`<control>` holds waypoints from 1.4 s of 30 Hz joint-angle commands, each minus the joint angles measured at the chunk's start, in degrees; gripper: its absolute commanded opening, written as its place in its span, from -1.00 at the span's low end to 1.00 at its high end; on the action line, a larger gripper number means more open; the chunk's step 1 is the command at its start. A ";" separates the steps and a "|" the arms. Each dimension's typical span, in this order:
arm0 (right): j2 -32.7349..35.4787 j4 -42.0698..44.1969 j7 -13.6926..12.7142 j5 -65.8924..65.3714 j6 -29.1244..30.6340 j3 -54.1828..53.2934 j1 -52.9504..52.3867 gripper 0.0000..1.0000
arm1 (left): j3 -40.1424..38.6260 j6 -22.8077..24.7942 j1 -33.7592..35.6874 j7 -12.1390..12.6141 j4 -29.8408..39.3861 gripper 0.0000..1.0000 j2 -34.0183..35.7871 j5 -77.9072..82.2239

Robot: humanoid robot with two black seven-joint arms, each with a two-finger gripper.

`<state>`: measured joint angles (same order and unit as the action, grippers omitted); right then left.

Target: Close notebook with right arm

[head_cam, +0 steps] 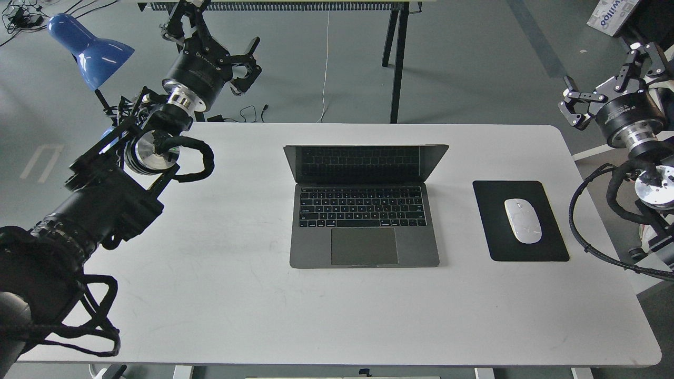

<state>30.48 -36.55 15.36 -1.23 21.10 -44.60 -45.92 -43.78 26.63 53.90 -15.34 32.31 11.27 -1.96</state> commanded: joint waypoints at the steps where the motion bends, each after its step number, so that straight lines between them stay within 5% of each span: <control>1: 2.65 -2.73 0.02 -6.49 -0.10 9.78 -8.11 1.00 | 0.01 0.00 -0.02 0.05 0.03 1.00 -0.02 0.03; 13: -6.22 -1.68 -0.68 -24.07 -3.87 31.85 -23.60 1.00 | -0.17 0.00 -0.02 -0.04 0.12 1.00 -0.02 0.03; 31: -23.01 1.21 -2.52 -25.67 -3.96 32.91 -21.50 1.00 | 0.01 0.01 -0.02 0.04 0.12 1.00 -0.02 0.03; 42: -24.16 1.04 -6.74 -19.77 -3.79 33.00 -17.98 1.00 | 0.10 0.09 -0.02 0.04 0.12 1.00 -0.02 0.03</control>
<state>6.36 -35.08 9.86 -21.19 17.29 -11.69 -64.82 -43.68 26.69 53.87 -15.31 32.43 11.25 -1.93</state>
